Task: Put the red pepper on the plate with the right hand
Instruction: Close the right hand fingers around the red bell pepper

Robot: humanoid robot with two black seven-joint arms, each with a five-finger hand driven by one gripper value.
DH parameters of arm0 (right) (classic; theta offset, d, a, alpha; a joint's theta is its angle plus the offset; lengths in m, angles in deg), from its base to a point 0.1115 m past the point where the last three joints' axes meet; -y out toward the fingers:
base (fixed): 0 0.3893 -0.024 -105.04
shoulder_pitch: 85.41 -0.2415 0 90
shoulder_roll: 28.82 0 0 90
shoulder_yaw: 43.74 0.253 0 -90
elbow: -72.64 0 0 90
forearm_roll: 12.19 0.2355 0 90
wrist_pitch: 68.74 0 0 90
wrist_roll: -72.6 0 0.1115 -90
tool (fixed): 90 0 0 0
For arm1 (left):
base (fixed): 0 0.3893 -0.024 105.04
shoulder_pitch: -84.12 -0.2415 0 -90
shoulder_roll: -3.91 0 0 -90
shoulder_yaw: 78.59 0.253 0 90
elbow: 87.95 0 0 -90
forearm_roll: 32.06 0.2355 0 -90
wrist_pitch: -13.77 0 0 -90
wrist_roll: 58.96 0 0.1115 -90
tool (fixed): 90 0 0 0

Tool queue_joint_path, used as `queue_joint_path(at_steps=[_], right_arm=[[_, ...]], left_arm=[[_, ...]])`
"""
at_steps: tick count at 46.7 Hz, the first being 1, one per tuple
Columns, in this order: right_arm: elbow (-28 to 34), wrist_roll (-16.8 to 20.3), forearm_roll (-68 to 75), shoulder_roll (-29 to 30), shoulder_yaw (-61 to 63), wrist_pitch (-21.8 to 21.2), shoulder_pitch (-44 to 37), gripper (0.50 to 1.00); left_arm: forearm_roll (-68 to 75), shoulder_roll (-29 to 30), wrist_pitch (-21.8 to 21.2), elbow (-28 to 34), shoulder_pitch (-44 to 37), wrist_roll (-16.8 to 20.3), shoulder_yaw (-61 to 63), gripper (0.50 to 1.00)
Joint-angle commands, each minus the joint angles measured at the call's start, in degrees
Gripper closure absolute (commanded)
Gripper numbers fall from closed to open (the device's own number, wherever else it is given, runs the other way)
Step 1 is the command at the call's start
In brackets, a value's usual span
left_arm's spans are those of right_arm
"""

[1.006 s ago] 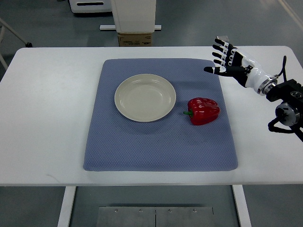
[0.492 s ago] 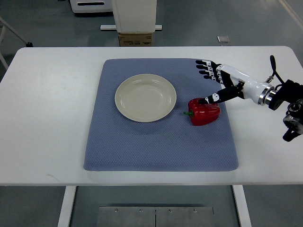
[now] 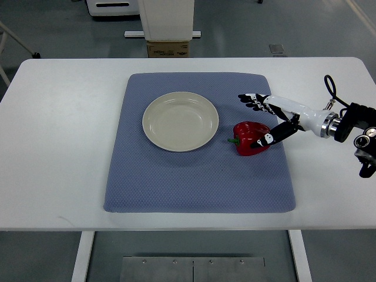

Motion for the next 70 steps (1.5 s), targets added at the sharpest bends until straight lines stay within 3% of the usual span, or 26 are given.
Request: queue_joint_path(at_steps=[1, 19, 38, 70], right_arm=[[0.0, 0.0, -0.9, 0.0, -0.8, 0.1, -0.1, 0.515], [-1.7, 0.3, -2.3, 0.4, -4.9, 3.3, -1.1, 0.536], [-2.2, 0.4, -2.3, 0.8, -6.1, 3.3, -0.9, 0.607], [-2.1, 0.3, -2.3, 1.5, -6.1, 3.3, -0.9, 0.670]], left_arm=[[0.0, 0.0, 0.0, 0.0, 0.0, 0.0, 0.0, 0.500], [0.0, 0.0, 0.0, 0.0, 0.0, 0.0, 0.0, 0.500], [0.0, 0.0, 0.0, 0.0, 0.0, 0.0, 0.0, 0.500], [0.0, 0.0, 0.0, 0.0, 0.0, 0.0, 0.0, 0.500]])
